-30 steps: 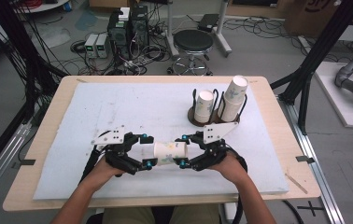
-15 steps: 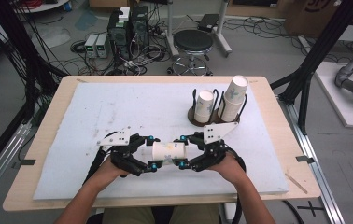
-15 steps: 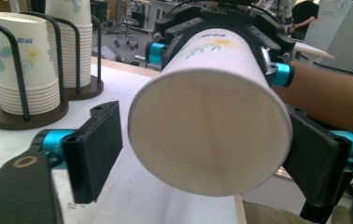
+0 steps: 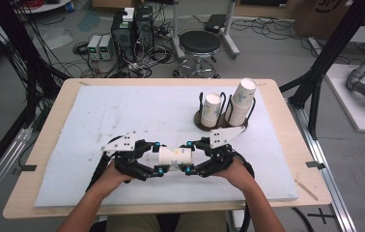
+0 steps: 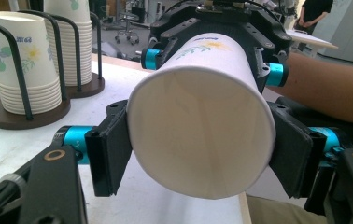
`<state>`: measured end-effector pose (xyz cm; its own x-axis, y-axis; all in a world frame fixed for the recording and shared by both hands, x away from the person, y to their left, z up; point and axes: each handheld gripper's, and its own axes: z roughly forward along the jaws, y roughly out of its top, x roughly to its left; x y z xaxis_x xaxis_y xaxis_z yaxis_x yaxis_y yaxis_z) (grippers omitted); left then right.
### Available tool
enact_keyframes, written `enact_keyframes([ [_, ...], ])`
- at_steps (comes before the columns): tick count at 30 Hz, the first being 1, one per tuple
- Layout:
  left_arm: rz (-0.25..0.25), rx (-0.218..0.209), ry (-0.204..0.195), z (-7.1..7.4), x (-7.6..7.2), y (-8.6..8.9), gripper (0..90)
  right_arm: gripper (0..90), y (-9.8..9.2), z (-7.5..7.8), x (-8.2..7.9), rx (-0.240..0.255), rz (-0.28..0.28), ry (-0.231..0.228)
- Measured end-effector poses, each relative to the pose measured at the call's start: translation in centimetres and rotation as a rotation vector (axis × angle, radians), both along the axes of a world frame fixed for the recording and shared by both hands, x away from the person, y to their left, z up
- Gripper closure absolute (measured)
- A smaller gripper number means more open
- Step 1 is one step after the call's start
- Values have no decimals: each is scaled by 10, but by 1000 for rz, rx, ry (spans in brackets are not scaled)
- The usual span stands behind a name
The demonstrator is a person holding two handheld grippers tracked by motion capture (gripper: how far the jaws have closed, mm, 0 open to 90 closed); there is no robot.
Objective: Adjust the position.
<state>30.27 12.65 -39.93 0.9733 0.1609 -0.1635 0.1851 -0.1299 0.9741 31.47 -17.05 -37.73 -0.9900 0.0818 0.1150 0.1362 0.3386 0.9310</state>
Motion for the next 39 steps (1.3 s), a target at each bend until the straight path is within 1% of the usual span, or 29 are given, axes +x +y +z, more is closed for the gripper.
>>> enact_keyframes([
  [2, 0, 5, -3, 1, 0, 0, 302, 350, 0, 0, 0, 0, -2, 1],
  [3, 5, 13, -5, 1, 0, 0, 303, 322, 0, 0, 0, 3, -12, -6],
  [4, 9, 15, -3, 2, 0, 0, 304, 283, 0, 0, -1, 5, -16, 6],
  [5, 9, 15, -3, 2, 0, 0, 303, 283, 0, 0, -1, 5, -16, 6],
  [6, 15, 22, -1, 2, 1, 1, 304, 226, 0, 1, 0, 20, -34, 18],
  [11, 15, 53, -5, 6, 2, 3, 305, 213, 0, 3, -1, 29, -49, 15],
  [12, 12, 64, -6, 7, 2, 4, 305, 213, 0, 4, -1, 28, -52, 12],
  [13, 12, 90, -16, 11, 2, 5, 306, 213, 0, 4, -1, 27, -53, 6],
  [14, 13, 102, -18, 13, 1, 5, 306, 213, 0, 5, -2, 25, -55, 10],
  [15, 13, 102, -18, 13, 1, 5, 306, 213, 0, 6, -2, 27, -56, 1],
  [16, 18, 138, -19, 18, 1, 6, 306, 213, -1, 7, -2, 26, -60, 1],
  [17, 18, 138, -19, 18, 1, 6, 306, 213, -1, 7, -2, 29, -63, -1],
  [18, 22, 171, -16, 22, 1, 6, 306, 213, -2, 8, -2, 30, -69, -4],
  [19, 22, 171, -16, 22, 1, 6, 306, 213, -2, 9, -2, 30, -75, -11],
  [20, 26, 204, -14, 27, 1, 6, 306, 213, -2, 10, -2, 29, -79, -14],
  [21, 26, 204, -14, 27, 1, 6, 306, 213, -2, 10, -2, 29, -79, -14],
  [22, 33, 251, -9, 31, 2, 6, 306, 213, -3, 12, -2, 16, -95, -26],
  [23, 33, 251, -9, 31, 2, 6, 307, 213, -3, 12, -2, 16, -95, -26],
  [24, 44, 305, -12, 35, 3, 5, 306, 213, -2, 13, -2, 0, -107, -41],
  [26, 40, 352, -19, 38, 4, 3, 307, 213, -1, 13, -3, -25, -114, -49],
  [27, 42, 363, -16, 39, 4, 2, 307, 213, 1, 13, -3, -44, -117, -54],
  [28, 39, 385, -22, 41, 5, 2, 307, 213, 1, 13, -3, -58, -124, -62],
  [29, 41, 388, -17, 42, 5, 1, 307, 213, 3, 13, -3, -81, -122, -73],
  [31, 37, 433, -30, 46, 7, 0, 307, 213, 6, 13, -3, -111, -121, -79],
  [33, 33, 460, -32, 48, 8, -1, 308, 213, 9, 14, -3, -136, -113, -92],
  [34, 33, 460, -32, 48, 8, -1, 308, 213, 10, 14, -2, -147, -111, -97],
  [37, 27, 512, -36, 53, 9, -4, 309, 213, 13, 16, -1, -175, -105, -103],
  [38, 24, 518, -38, 54, 9, -5, 309, 213, 15, 17, -1, -186, -103, -112],
  [39, 24, 518, -38, 54, 9, -5, 309, 213, 15, 17, -1, -186, -103, -112],
])
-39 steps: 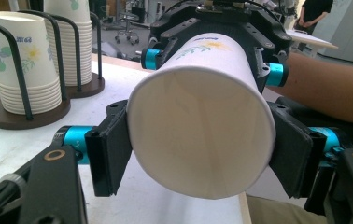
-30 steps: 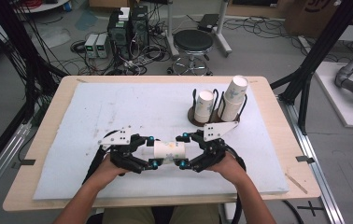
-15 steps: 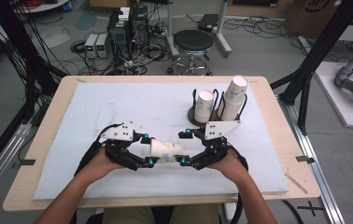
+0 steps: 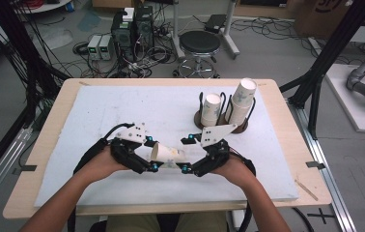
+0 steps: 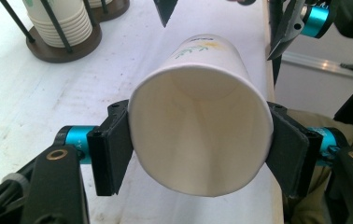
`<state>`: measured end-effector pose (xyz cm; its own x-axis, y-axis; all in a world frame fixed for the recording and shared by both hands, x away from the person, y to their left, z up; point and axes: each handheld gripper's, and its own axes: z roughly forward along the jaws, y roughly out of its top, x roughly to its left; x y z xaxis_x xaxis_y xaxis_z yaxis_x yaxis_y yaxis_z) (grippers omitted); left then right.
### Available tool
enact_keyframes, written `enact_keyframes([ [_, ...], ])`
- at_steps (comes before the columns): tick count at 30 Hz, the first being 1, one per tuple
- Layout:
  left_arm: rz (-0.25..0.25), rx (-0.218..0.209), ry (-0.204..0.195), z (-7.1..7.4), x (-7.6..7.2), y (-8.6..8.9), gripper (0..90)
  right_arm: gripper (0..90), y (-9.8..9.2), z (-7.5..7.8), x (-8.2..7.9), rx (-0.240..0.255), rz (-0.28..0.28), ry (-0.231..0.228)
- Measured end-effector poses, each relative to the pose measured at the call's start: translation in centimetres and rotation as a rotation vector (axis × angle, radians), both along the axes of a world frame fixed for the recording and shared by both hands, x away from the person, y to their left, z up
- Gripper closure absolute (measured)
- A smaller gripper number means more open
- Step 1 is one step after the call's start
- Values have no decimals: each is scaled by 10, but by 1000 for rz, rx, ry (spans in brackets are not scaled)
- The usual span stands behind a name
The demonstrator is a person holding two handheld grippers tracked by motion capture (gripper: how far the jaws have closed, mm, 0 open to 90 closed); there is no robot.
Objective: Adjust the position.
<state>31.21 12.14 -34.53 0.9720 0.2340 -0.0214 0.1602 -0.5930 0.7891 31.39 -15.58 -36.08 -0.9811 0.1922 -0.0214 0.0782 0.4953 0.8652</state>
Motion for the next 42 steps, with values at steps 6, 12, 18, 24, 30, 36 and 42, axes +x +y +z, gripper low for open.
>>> enact_keyframes([
  [6, -6, 85, -8, 6, 1, -7, 315, 214, 9, 1, 1, -80, 14, -15],
  [12, -8, 133, -11, 9, 1, -12, 319, 214, 15, 3, 2, -137, 25, -40],
  [18, -8, 194, -17, 13, 4, -17, 322, 214, 20, 3, 2, -181, 37, -46],
  [24, -25, 254, -18, 15, 6, -24, 323, 214, 26, -2, 3, -234, 44, -60],
  [30, -33, 286, -23, 17, 7, -29, 323, 215, 32, -5, 2, -272, 51, -63],
  [36, -33, 298, -19, 16, 7, -33, 323, 253, 41, -5, 2, -315, 58, -88],
  [42, -33, 307, -14, 14, 8, -36, 323, 273, 48, -9, 1, -349, 69, -101],
])
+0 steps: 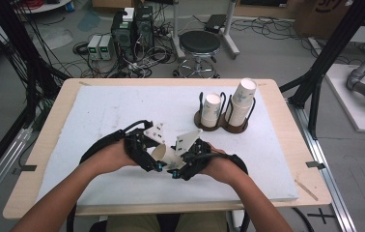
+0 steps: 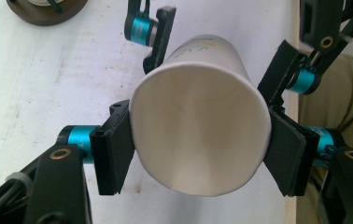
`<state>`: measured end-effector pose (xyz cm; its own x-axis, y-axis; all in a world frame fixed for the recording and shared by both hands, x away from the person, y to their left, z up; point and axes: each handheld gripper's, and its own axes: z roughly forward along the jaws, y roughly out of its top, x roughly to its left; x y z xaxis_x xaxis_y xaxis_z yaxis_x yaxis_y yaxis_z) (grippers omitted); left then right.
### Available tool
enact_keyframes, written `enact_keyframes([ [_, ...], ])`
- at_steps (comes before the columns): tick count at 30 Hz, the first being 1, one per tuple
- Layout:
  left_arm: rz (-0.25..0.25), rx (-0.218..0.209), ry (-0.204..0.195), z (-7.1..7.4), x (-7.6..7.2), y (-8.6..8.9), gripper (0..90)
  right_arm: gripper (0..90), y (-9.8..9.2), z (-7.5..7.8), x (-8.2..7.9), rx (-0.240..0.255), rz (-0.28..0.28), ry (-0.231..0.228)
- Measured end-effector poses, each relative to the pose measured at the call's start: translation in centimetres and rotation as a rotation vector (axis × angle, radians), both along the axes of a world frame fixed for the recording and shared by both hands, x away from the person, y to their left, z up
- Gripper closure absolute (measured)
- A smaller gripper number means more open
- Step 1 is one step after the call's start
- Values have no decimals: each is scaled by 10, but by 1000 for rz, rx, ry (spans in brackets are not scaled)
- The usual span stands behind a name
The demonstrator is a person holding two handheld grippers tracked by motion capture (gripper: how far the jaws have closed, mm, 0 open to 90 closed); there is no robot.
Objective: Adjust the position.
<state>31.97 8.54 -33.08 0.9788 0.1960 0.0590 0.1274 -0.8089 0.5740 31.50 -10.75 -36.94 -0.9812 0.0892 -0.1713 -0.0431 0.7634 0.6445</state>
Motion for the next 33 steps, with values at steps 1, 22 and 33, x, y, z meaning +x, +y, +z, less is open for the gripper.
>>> enact_keyframes([
  [1, 2, 9, 3, 0, 0, -1, 323, 274, 1, 0, 0, -7, 1, -5],
  [22, 16, -29, 6, -5, 0, -5, 270, 377, 2, -4, 2, -36, -37, 22],
  [33, 77, -279, 6, 0, 2, 21, 187, 375, -12, -9, 8, 35, -68, 74],
])
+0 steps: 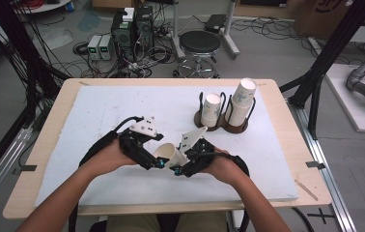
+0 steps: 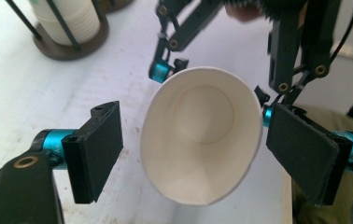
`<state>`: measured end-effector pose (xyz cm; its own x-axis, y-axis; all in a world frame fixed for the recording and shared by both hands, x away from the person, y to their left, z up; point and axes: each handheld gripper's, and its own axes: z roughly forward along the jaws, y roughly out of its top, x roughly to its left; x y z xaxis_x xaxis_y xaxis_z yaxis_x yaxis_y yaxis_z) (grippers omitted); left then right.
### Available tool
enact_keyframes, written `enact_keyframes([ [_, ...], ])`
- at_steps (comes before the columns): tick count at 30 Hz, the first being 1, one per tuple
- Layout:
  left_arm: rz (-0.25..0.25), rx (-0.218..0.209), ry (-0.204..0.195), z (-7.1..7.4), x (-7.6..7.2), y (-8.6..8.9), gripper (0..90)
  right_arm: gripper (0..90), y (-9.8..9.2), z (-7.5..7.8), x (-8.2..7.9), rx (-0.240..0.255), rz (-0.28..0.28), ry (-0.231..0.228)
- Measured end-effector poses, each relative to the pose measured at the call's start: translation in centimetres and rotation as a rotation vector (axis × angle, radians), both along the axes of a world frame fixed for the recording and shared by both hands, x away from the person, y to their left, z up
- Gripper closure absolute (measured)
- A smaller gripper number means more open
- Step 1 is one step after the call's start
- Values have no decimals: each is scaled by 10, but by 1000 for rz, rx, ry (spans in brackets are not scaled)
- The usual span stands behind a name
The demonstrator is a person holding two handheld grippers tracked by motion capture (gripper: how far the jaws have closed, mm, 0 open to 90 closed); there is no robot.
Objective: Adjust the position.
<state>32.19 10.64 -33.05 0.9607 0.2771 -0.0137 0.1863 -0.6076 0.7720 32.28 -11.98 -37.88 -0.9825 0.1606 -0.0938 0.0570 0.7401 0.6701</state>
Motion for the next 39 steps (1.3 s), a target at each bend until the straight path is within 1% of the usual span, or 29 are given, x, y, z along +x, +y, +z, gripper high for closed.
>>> enact_keyframes([
  [3, 46, -83, -20, 1, -1, 13, 187, 371, -8, -1, 1, 35, -23, 11],
  [5, 79, -154, -18, 0, -3, 23, 182, 371, -14, -3, 1, 61, -37, 16],
  [7, 106, -215, -18, -3, -5, 32, 181, 368, -21, -4, 1, 90, -51, 17],
  [9, 130, -248, -27, -7, -7, 41, 181, 365, -26, -4, 1, 116, -69, 24],
  [10, 146, -261, -26, -9, -8, 45, 181, 364, -30, -5, 1, 139, -78, 20],
  [12, 174, -281, -24, -15, -9, 51, 181, 363, -36, -5, 0, 168, -93, 23],
  [13, 174, -281, -24, -15, -9, 51, 181, 363, -36, -5, 0, 168, -93, 23],
  [14, 201, -309, -33, -19, -11, 58, 181, 363, -41, -6, -1, 189, -102, 20],
  [16, 219, -332, -58, -23, -13, 63, 181, 361, -45, -6, -2, 199, -107, 22],
  [19, 246, -377, -100, -28, -16, 70, 189, 361, -49, -7, -4, 229, -114, 14],
  [21, 265, -403, -110, -32, -17, 74, 193, 360, -52, -8, -5, 253, -118, 9],
  [23, 282, -420, -113, -36, -19, 77, 191, 357, -55, -8, -6, 272, -127, 10],
  [27, 309, -458, -105, -46, -21, 83, 182, 354, -61, -10, -7, 306, -140, 8],
  [29, 321, -479, -100, -51, -22, 86, 182, 354, -65, -12, -8, 330, -144, 3],
  [32, 337, -504, -106, -56, -24, 90, 182, 350, -71, -13, -10, 375, -153, -4],
  [33, 337, -504, -106, -56, -24, 90, 182, 347, -74, -14, -11, 390, -160, -13],
  [34, 342, -531, -102, -59, -24, 92, 183, 345, -77, -14, -11, 406, -172, -15],
  [37, 351, -544, -111, -63, -25, 94, 183, 345, -84, -15, -13, 431, -201, -28],
  [39, 353, -542, -112, -66, -25, 96, 183, 345, -88, -14, -13, 450, -217, -40],
])
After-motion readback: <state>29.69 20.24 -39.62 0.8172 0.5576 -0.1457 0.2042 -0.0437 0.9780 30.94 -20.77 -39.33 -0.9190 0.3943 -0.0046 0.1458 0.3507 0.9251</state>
